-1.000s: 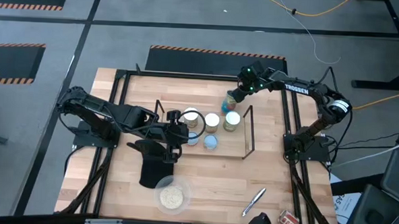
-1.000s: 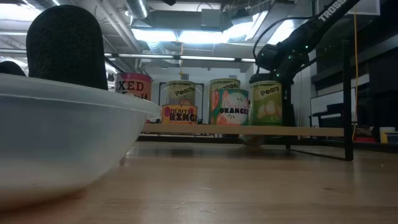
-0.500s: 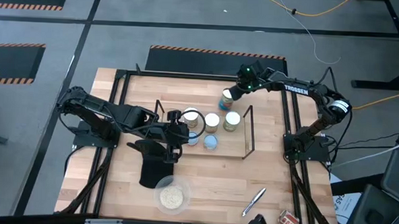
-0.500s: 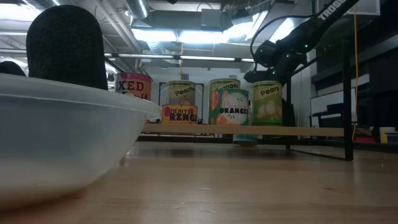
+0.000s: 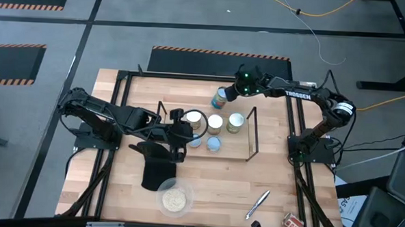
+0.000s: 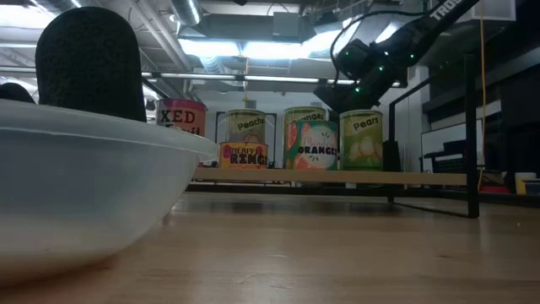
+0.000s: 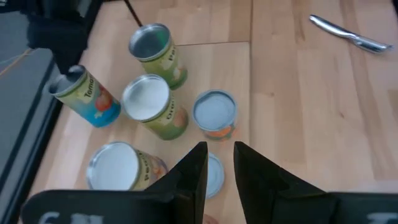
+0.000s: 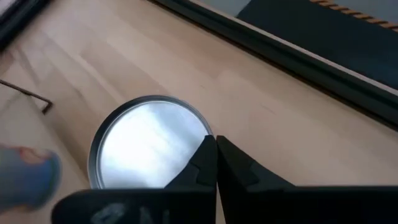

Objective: Pick and place cans onto a shelf
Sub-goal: Put the large canned tomatoes on the shelf

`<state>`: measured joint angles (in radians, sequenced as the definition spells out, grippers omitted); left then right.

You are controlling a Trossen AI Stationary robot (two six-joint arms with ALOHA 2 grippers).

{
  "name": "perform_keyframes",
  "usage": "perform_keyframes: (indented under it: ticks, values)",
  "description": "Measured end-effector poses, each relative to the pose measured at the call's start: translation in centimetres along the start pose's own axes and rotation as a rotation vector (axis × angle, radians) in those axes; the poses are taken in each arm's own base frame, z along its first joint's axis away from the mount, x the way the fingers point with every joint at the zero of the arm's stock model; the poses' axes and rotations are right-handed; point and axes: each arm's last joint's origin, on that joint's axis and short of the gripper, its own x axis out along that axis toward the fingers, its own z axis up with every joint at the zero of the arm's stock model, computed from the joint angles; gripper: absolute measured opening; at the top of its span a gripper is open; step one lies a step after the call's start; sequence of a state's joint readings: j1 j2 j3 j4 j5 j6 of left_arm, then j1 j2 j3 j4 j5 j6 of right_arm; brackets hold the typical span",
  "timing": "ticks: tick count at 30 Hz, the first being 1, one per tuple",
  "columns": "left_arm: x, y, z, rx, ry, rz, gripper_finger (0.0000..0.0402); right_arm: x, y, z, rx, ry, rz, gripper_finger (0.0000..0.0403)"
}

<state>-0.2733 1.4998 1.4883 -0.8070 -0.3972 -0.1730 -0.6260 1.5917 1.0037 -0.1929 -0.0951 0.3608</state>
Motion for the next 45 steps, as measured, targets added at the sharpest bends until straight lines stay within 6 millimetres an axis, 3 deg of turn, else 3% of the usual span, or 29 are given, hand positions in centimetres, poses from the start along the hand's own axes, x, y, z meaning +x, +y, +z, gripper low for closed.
perform_keyframes:
  ticks: [11, 19, 29, 45]
  values:
    - [0.1, 0.4, 0.1, -0.005, -0.010, 0.070, 0.0071, -0.9, 4.3, 2.2, -0.075, -0.143, -0.080, 0.0002]
    - [0.4, 1.4, 0.2, -0.027, -0.004, 0.095, 0.0071, 2.0, 6.6, 2.3, -0.162, -0.105, -0.084, 0.0001]
    - [0.6, 1.9, 0.2, -0.039, -0.001, 0.107, 0.0071, 5.3, 6.4, 1.7, -0.168, -0.039, -0.110, 0.0005]
    - [0.6, 1.9, 0.2, -0.039, 0.000, 0.103, 0.0071, 6.1, 6.2, 1.2, -0.171, -0.012, -0.120, 0.0007]
